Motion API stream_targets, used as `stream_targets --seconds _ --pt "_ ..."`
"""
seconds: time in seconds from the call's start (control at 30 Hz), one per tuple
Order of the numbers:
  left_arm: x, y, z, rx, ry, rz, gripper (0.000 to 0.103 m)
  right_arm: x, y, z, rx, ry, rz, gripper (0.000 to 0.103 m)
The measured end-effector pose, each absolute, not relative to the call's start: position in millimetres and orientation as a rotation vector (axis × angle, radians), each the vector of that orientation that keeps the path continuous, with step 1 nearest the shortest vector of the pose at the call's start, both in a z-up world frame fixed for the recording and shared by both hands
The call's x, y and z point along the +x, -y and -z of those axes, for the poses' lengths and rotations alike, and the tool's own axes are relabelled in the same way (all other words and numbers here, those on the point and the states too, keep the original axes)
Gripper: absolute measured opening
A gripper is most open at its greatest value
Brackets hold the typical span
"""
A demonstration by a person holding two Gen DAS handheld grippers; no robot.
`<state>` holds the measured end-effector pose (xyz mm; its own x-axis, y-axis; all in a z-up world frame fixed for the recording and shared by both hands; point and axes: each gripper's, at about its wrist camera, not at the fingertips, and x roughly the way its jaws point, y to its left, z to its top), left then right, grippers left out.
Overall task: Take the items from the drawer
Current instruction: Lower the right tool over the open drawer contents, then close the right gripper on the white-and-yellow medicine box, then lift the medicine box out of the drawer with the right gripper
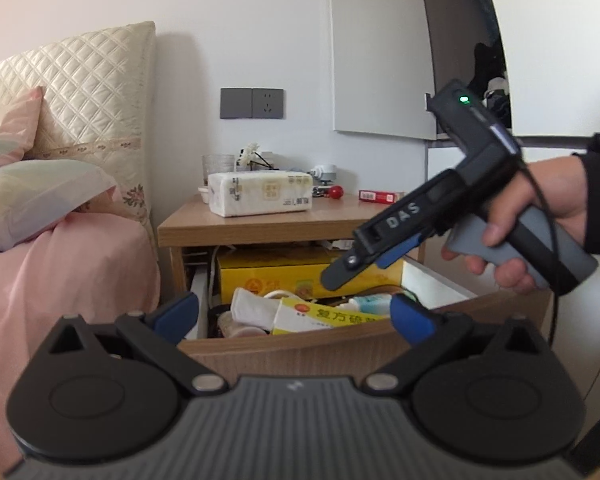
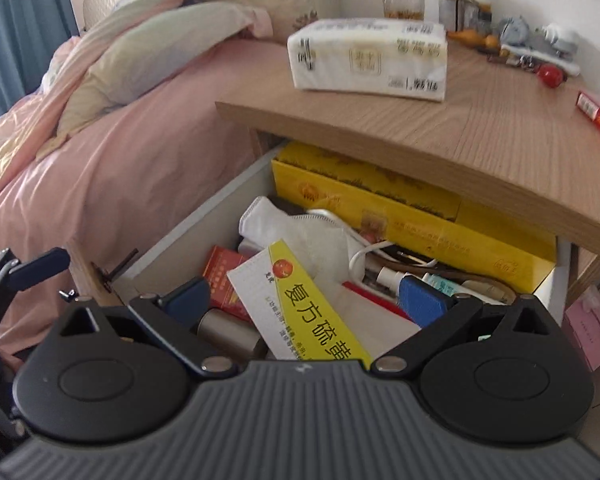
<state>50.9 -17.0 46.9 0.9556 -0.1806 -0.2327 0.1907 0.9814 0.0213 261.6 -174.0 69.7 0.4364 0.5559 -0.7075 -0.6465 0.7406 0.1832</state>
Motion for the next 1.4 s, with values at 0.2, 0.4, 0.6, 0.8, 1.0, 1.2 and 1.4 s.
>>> stream_targets --seconds 0.2,0.4,0.6,0.8,1.0,1.2,1.4 --pt "48 17 -44 0.03 -0.229 0.222 0.103 275 148 -54 -0.22 -0.976 -0.778 0.103" --pt "44 15 -45 0.02 -0.219 0.224 0.103 284 132 -41 -0.281 -1.068 -0.757 0.1" --pt "43 14 -45 0.018 -0.216 0.225 0.103 287 131 -36 -0.319 -1.098 -0.741 0.093" --pt "44 14 -46 0.014 -0.22 0.223 0.103 288 139 -35 -0.318 -1.125 -0.738 0.071" --pt "46 18 -46 0.024 -0.223 0.228 0.103 281 140 -40 -0.39 -1.091 -0.751 0.061" --pt "49 18 -46 0.027 -0.223 0.221 0.103 260 143 -52 -0.458 -1.017 -0.746 0.06" --pt "46 19 -45 0.036 -0.216 0.204 0.103 241 158 -71 -0.454 -0.889 -0.695 0.06"
